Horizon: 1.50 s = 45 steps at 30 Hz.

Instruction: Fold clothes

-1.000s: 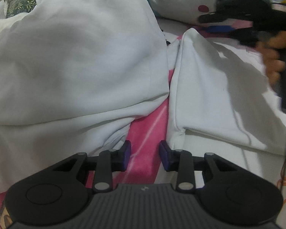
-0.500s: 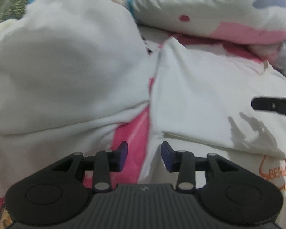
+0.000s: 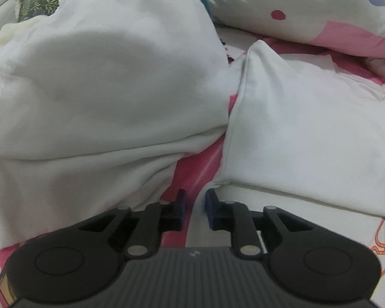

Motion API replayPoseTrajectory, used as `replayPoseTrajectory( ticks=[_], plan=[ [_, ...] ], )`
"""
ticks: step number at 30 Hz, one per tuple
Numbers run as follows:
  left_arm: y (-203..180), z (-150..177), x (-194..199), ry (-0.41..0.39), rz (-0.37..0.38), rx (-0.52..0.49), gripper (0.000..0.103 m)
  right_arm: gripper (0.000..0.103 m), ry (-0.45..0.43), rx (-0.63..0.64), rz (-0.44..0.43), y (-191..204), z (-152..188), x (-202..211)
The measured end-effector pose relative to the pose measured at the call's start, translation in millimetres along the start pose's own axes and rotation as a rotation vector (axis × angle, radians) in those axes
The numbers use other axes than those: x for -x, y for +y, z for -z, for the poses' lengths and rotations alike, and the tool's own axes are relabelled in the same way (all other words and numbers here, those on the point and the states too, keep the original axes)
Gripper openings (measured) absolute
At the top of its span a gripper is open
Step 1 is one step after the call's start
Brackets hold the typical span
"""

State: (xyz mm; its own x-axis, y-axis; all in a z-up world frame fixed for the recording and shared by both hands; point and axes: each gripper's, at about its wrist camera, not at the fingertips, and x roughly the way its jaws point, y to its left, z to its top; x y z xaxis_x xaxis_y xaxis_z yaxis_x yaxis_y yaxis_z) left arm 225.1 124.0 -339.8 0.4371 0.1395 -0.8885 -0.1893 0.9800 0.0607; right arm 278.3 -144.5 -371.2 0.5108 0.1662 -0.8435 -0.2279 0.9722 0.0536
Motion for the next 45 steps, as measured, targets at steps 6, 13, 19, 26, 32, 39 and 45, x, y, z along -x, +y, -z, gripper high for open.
replayPoseTrajectory(
  ticks=[6, 13, 19, 26, 32, 39, 45],
  plan=[
    [13, -9, 10, -0.017, 0.013, 0.050, 0.047, 0.017, -0.079, -0.084, -0.006, -30, 7, 22],
    [-34, -14, 42, -0.099, -0.034, 0.027, 0.054, 0.018, -0.087, -0.331, -0.082, -97, 23, 57],
    [-121, -15, 51, -0.127, 0.040, -0.039, 0.056, 0.031, -0.141, -0.676, -0.025, -221, 41, 114],
    [-201, -14, 27, -0.083, 0.072, -0.092, 0.056, 0.042, -0.146, -1.055, 0.284, -401, 67, 154],
    [-228, -5, 18, -0.047, 0.034, -0.129, 0.056, 0.050, 0.020, -1.184, 0.518, -509, 78, 138],
    [-234, 2, 16, -0.029, -0.004, -0.142, 0.056, 0.064, 0.066, -1.157, 0.650, -582, 79, 122],
    [-236, 4, 11, -0.024, -0.024, -0.147, 0.056, 0.075, 0.104, -1.147, 0.541, -613, 83, 97]
  ],
)
